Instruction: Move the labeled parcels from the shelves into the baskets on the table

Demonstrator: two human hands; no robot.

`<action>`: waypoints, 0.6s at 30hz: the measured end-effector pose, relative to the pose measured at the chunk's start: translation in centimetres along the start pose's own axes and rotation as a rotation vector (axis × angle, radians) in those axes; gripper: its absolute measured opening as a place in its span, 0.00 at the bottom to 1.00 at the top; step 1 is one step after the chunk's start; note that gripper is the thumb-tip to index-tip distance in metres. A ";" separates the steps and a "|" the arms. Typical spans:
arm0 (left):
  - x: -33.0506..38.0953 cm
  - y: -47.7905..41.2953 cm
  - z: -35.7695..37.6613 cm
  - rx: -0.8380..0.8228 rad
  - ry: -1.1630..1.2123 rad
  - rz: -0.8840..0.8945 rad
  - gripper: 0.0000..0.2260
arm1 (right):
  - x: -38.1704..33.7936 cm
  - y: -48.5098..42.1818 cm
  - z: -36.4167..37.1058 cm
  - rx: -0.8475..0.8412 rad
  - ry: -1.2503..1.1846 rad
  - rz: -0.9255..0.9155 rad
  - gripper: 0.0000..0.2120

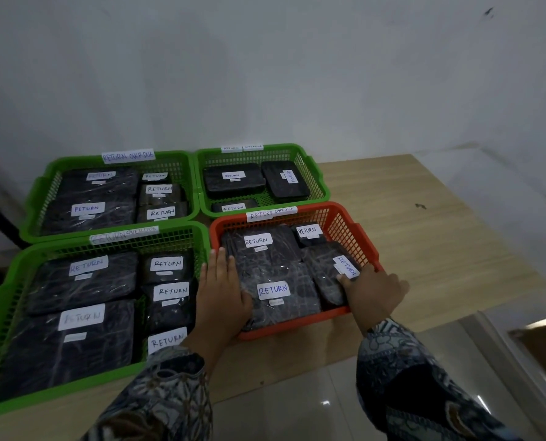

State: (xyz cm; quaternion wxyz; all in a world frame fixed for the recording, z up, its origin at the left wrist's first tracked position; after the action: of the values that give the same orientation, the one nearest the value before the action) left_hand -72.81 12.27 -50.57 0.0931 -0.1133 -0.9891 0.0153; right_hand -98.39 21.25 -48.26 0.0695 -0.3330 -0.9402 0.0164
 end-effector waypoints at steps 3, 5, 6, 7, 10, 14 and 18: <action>0.0 0.0 0.1 -0.002 0.001 0.005 0.31 | 0.3 -0.2 -0.5 -0.095 -0.079 -0.033 0.34; 0.0 0.0 0.2 0.000 0.004 0.002 0.32 | 0.7 -0.6 -0.9 -0.213 -0.169 -0.078 0.43; -0.1 0.0 0.2 0.002 0.005 -0.001 0.32 | 1.0 -0.7 -1.0 -0.274 -0.207 -0.116 0.46; -0.1 0.0 0.3 0.004 0.004 -0.003 0.32 | 1.2 -0.9 -1.1 -0.328 -0.238 -0.156 0.48; -0.1 0.0 0.4 0.008 -0.011 -0.011 0.32 | 1.6 -1.3 -0.9 -0.419 -0.321 -0.220 0.46; 0.0 -0.1 0.5 0.006 -0.020 -0.023 0.32 | 1.3 -1.1 -0.6 -0.340 -0.329 -0.222 0.42; 0.0 -0.1 0.6 0.016 -0.014 -0.027 0.32 | 0.6 -0.6 -0.8 -0.273 -0.242 -0.218 0.43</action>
State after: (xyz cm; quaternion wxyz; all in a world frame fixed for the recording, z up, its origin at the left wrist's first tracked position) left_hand -72.91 12.20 -51.12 0.0875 -0.0991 -0.9910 0.0225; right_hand -99.10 21.18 -47.31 -0.0882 -0.2312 -0.9657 -0.0789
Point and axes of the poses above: each hand's wrist, its own y-axis away from the middle knuckle, its own z-axis out of the palm, x = y × z, the point moved 3 cm from there along -y, towards the middle knuckle, and after that the axes turned 13 degrees about -z, right-handed, at the moved point
